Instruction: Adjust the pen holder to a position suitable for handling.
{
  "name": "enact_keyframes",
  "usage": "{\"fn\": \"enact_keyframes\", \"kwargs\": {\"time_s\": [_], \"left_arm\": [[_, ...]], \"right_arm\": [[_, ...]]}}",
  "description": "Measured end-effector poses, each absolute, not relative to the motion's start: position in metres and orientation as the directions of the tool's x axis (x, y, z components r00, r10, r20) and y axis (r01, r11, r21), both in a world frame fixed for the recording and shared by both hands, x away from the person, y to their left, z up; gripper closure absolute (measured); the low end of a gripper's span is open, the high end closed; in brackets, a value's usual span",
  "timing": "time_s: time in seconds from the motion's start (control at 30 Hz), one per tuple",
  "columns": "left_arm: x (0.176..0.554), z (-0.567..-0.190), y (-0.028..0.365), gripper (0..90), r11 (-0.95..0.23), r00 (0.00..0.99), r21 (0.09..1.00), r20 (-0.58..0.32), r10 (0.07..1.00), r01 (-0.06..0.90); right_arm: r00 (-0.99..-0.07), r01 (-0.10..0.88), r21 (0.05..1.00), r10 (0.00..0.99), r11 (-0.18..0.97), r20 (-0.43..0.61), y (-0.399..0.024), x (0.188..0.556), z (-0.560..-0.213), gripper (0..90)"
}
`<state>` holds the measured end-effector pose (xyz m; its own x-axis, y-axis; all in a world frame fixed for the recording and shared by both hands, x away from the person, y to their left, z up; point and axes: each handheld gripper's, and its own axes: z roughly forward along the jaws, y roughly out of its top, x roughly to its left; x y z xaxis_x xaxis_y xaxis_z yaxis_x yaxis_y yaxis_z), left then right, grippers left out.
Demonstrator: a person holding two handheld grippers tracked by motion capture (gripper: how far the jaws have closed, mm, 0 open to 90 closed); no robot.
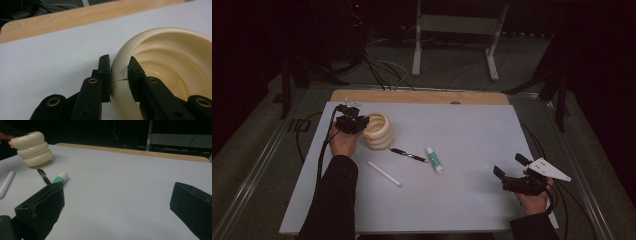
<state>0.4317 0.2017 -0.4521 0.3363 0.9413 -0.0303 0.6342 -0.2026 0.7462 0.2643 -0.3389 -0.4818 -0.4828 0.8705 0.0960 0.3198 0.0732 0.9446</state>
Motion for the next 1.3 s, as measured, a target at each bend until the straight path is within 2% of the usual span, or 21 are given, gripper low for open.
{"fn": "enact_keyframes", "kwargs": {"time_s": [0.67, 1.3], "left_arm": [[0.423, -0.436, 0.176, 78.1, -0.176, 0.364, 0.778, -0.072, 0.929, 0.603], [0.43, -0.435, 0.117, 78.0, -0.213, 0.418, 0.784, -0.065, 0.906, 0.583]], "right_arm": [[-0.478, 0.316, 0.947, 0.872, 0.063, 0.101, -0.34, 0.264, -0.481, 0.1], [-0.482, 0.317, 0.946, 0.87, 0.066, 0.101, -0.339, 0.264, -0.481, 0.1]]}}
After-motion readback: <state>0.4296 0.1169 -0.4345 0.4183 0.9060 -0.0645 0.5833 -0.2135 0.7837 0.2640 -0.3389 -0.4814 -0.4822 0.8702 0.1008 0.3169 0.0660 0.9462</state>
